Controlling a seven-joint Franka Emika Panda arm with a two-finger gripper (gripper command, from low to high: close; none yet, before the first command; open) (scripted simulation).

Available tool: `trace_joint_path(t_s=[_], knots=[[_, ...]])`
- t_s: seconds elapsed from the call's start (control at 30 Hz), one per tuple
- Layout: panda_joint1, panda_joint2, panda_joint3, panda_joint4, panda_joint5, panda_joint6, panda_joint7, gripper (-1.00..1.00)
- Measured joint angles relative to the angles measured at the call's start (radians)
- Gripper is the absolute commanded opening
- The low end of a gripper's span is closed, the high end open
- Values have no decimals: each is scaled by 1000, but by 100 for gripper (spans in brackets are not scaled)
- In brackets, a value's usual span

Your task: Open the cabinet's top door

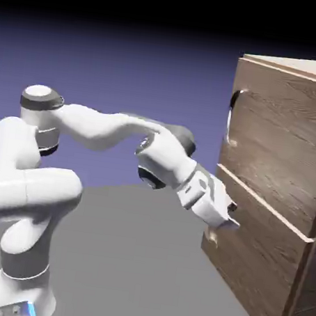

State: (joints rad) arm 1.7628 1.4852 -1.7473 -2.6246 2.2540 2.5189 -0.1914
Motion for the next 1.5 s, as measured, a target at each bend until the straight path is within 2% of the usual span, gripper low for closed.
trace_joint_path(t_s=[0.2,0.27,0.4,0.43,0.5,0.77,0.97,1.23,1.5], knots=[[186,218,-185,20,239,-55,-99,0],[189,222,-188,20,243,-56,-101,0],[40,201,-165,151,303,-69,-111,0],[34,200,-164,156,305,-70,-111,-100],[34,200,-164,156,305,-70,-111,-100],[190,205,-277,-131,329,-394,-266,-100],[230,190,-414,-296,259,-655,-359,-100],[148,131,-636,-413,88,-1003,-473,-100],[-41,-27,-845,-420,-150,-1351,-627,-100]])
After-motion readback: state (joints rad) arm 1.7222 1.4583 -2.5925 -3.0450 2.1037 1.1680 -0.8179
